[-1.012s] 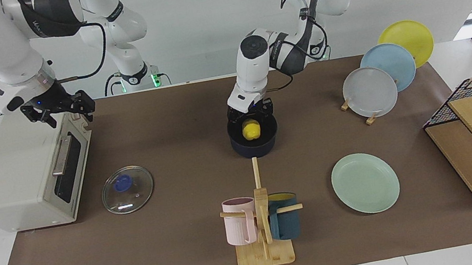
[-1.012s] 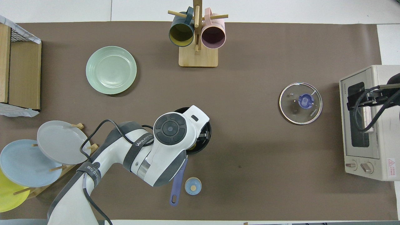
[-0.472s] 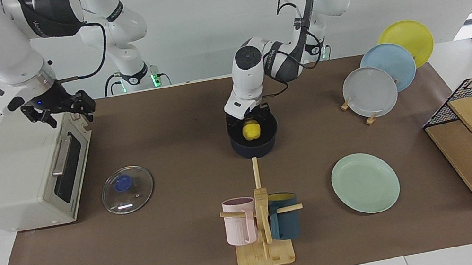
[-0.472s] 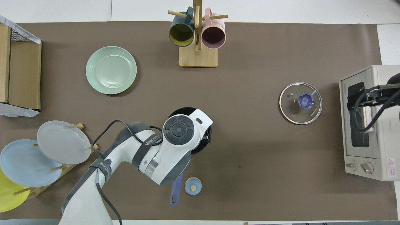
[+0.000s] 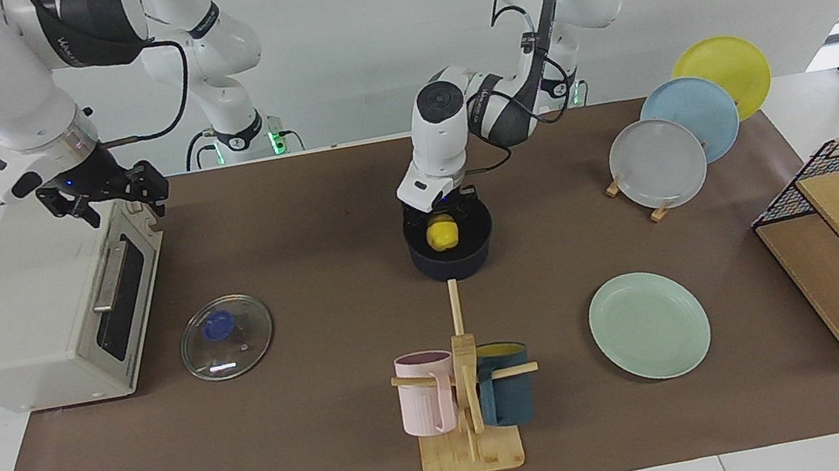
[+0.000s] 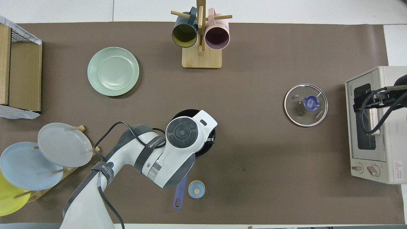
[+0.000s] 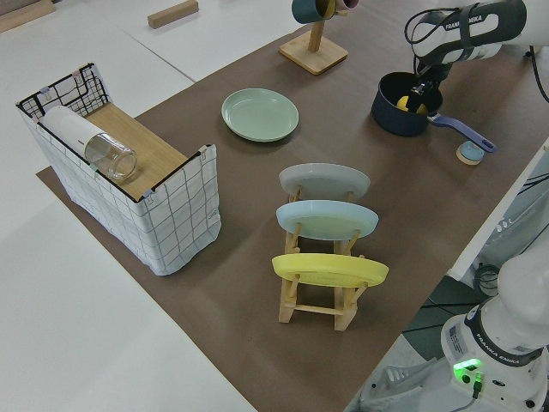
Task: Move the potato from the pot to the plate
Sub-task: 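Lower the left gripper into the pot and grasp the yellow potato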
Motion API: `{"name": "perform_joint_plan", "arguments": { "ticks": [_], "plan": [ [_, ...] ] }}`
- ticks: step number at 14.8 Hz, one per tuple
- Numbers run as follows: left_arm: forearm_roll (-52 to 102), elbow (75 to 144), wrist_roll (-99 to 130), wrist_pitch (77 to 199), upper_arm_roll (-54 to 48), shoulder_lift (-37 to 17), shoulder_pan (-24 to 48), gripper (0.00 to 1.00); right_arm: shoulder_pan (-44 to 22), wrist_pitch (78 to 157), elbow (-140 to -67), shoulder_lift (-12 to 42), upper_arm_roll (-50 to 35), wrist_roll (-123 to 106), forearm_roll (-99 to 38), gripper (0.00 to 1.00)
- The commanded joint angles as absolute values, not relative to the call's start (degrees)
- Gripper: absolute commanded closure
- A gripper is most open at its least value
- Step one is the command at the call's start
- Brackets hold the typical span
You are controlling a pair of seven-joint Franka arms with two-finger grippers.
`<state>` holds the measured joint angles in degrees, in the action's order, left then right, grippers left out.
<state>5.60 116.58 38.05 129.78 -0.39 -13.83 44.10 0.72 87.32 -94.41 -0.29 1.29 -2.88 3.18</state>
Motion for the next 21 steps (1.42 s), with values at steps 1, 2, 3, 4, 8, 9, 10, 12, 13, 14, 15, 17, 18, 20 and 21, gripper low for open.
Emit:
{"name": "perform_joint_plan", "arguments": {
  "ticks": [1,2,3,4,8,9,10,12,13,14,15,17,18,20,21],
  "plan": [
    [4.6,117.4,38.7,130.6,0.7,-14.2,45.4,0.81,1.2,87.2,-94.9,-0.6,0.8,-2.2,2.1,0.00],
    [4.6,117.4,38.7,130.6,0.7,-14.2,45.4,0.90,1.1,87.2,-94.9,-0.6,0.8,-2.2,2.1,0.00],
    [4.6,117.3,38.8,130.4,0.7,-14.2,45.4,0.98,1.2,87.2,-94.9,-0.6,0.8,-2.2,2.1,0.00],
    [4.6,117.2,38.8,130.4,0.7,-14.2,45.4,1.00,1.3,87.2,-94.9,-0.6,0.8,-2.2,2.1,0.00],
    [4.6,117.0,39.8,129.8,0.7,-13.8,44.9,1.00,1.4,87.2,-94.9,-0.6,0.8,-2.2,2.1,0.00],
    [4.6,116.9,39.9,128.9,0.7,-13.3,44.8,1.00,1.3,87.2,-94.9,-0.6,0.8,-2.2,2.1,0.00],
    [4.7,116.7,39.8,127.7,0.7,-12.4,44.7,1.00,1.4,87.1,-94.9,-0.6,0.8,-2.2,2.1,0.00],
    [4.7,116.6,39.6,126.0,0.9,-10.5,44.0,1.00,1.4,87.1,-94.9,-0.6,0.8,-2.2,2.1,0.00],
    [4.7,116.0,39.6,124.6,0.9,-9.6,43.6,1.00,1.4,87.1,-94.9,-0.6,0.8,-2.2,2.1,0.00],
    [4.7,115.1,39.5,122.7,0.9,-9.1,43.2,1.00,1.4,87.2,-94.9,-0.6,0.8,-2.2,2.1,0.00],
    [4.7,114.1,39.3,121.2,1.1,-8.5,43.1,1.00,1.4,87.1,-94.9,-0.6,0.8,-2.2,2.1,0.00],
    [4.9,111.7,39.0,117.4,1.1,-7.2,41.3,1.00,1.4,87.1,-94.9,-0.6,0.8,-2.2,2.1,0.00],
    [5.0,110.2,38.8,115.2,1.1,-6.9,40.3,1.00,1.4,87.1,-94.9,-0.6,0.8,-2.2,2.1,0.00],
    [5.1,106.6,37.4,111.4,1.1,-7.3,37.7,1.00,1.4,87.1,-94.9,-0.6,0.8,-2.2,2.1,0.00],
    [5.2,105.1,35.7,109.8,1.1,-7.5,36.2,1.00,1.4,87.1,-94.9,-0.6,0.8,-2.2,2.1,0.00]
  ]
}}
